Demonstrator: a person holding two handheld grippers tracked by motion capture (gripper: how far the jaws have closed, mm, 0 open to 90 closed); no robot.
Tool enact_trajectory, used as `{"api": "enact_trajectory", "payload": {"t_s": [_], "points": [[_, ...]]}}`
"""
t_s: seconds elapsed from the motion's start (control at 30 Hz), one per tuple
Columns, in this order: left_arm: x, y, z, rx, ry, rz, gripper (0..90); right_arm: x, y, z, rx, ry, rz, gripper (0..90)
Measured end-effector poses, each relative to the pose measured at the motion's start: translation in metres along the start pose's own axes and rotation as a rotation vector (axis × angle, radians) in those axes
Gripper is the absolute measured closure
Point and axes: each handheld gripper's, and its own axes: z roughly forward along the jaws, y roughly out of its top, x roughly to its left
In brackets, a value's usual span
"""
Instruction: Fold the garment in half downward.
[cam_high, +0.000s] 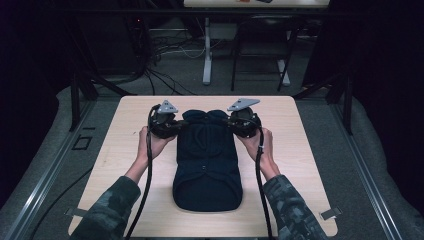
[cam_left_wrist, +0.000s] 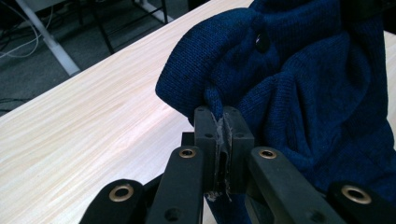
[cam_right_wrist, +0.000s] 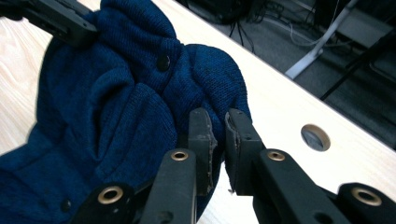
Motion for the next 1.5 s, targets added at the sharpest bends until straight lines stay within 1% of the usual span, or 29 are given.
{"api": "enact_trajectory", "payload": {"t_s": [0.07,0.13,0.17,0.2,0.27,0.3,0.37,0.47,0.53,0.6,0.67,0.73,0.8,0.83,0.87,0.93,0.97,1.0,1.03,1.07,1.1,1.13,1.17,1.27,1.33,1.4,1.43,1.47,1.5], "points": [[-0.005,-0.006,-0.006,-0.008,-0.006,0.024,86.7,0.003,-0.004,-0.005,-0.006,0.004,-0.009,81.6],[-0.007,-0.009,-0.007,-0.014,-0.009,0.024,86.7,0.005,-0.008,-0.009,-0.013,0.019,-0.008,81.6],[-0.009,-0.011,-0.009,-0.015,-0.010,0.032,86.7,0.005,-0.008,-0.009,-0.013,0.019,-0.008,81.6],[-0.012,-0.016,-0.010,-0.012,-0.014,0.040,86.7,0.010,-0.012,-0.013,-0.023,0.015,-0.024,81.6],[-0.012,-0.018,-0.011,-0.010,-0.014,0.041,86.7,0.013,-0.015,-0.014,-0.020,0.022,-0.028,81.7],[-0.011,-0.020,-0.010,-0.005,-0.016,0.029,86.7,0.014,-0.016,-0.014,-0.016,0.026,-0.025,81.6],[-0.009,-0.021,-0.009,-0.010,-0.014,0.022,86.8,0.015,-0.016,-0.013,-0.021,0.029,-0.023,81.7],[-0.006,-0.019,-0.008,0.000,-0.011,0.025,86.8,0.015,-0.014,-0.009,-0.016,0.022,-0.032,81.8],[-0.005,-0.016,-0.007,0.007,-0.010,0.029,86.8,0.013,-0.013,-0.006,-0.004,0.025,-0.027,81.8],[-0.003,-0.014,-0.005,0.014,-0.015,0.023,86.7,0.012,-0.013,-0.004,-0.006,0.026,-0.015,81.9],[-0.002,-0.013,-0.004,0.020,-0.008,0.024,86.8,0.010,-0.011,-0.001,-0.007,0.025,-0.012,81.9],[0.000,-0.009,-0.002,0.027,0.004,0.026,86.8,0.010,-0.010,-0.001,-0.002,0.024,-0.014,81.9],[0.003,-0.003,0.000,0.029,0.007,0.021,86.8,0.008,-0.006,0.001,-0.006,0.020,-0.011,81.9],[0.003,0.001,0.000,0.020,0.017,0.024,86.9,0.006,-0.001,0.002,-0.014,0.005,-0.013,82.0],[0.005,0.009,0.001,0.023,0.026,0.034,86.9,0.004,0.002,0.003,-0.006,0.002,-0.020,82.1],[0.008,0.020,0.001,0.010,0.049,0.050,87.0,-0.001,0.010,0.004,-0.013,-0.013,-0.022,82.2],[0.009,0.026,0.000,0.001,0.054,0.046,87.0,-0.004,0.015,0.003,-0.013,-0.022,-0.025,82.2],[0.010,0.032,-0.002,-0.011,0.065,0.054,87.0,-0.007,0.020,0.002,-0.025,-0.031,-0.025,82.3],[0.010,0.032,-0.002,-0.011,0.065,0.054,87.0,-0.008,0.025,0.000,-0.038,-0.043,-0.031,82.4],[0.010,0.037,-0.004,-0.022,0.075,0.067,87.0,-0.009,0.030,-0.002,-0.051,-0.056,-0.047,82.4],[0.008,0.045,-0.008,-0.043,0.074,0.081,87.0,-0.009,0.035,-0.004,-0.065,-0.064,-0.050,82.4],[0.006,0.046,-0.009,-0.048,0.076,0.090,87.0,-0.009,0.037,-0.007,-0.073,-0.075,-0.059,82.5],[0.005,0.046,-0.010,-0.049,0.075,0.098,87.0,-0.009,0.037,-0.009,-0.084,-0.085,-0.075,82.5],[0.002,0.043,-0.012,-0.058,0.073,0.107,87.0,-0.008,0.035,-0.012,-0.092,-0.082,-0.070,82.6],[-0.002,0.038,-0.014,-0.065,0.072,0.115,87.0,-0.002,0.025,-0.016,-0.109,-0.082,-0.083,82.5],[-0.005,0.034,-0.014,-0.067,0.065,0.118,87.0,0.001,0.018,-0.017,-0.114,-0.078,-0.088,82.5],[-0.006,0.031,-0.015,-0.071,0.063,0.120,87.0,0.001,0.018,-0.017,-0.114,-0.078,-0.088,82.5],[-0.008,0.028,-0.016,-0.079,0.058,0.117,87.0,0.005,0.012,-0.020,-0.129,-0.077,-0.097,82.6],[-0.010,0.023,-0.017,-0.085,0.052,0.122,87.0,0.005,0.009,-0.022,-0.135,-0.070,-0.098,82.6]]}}
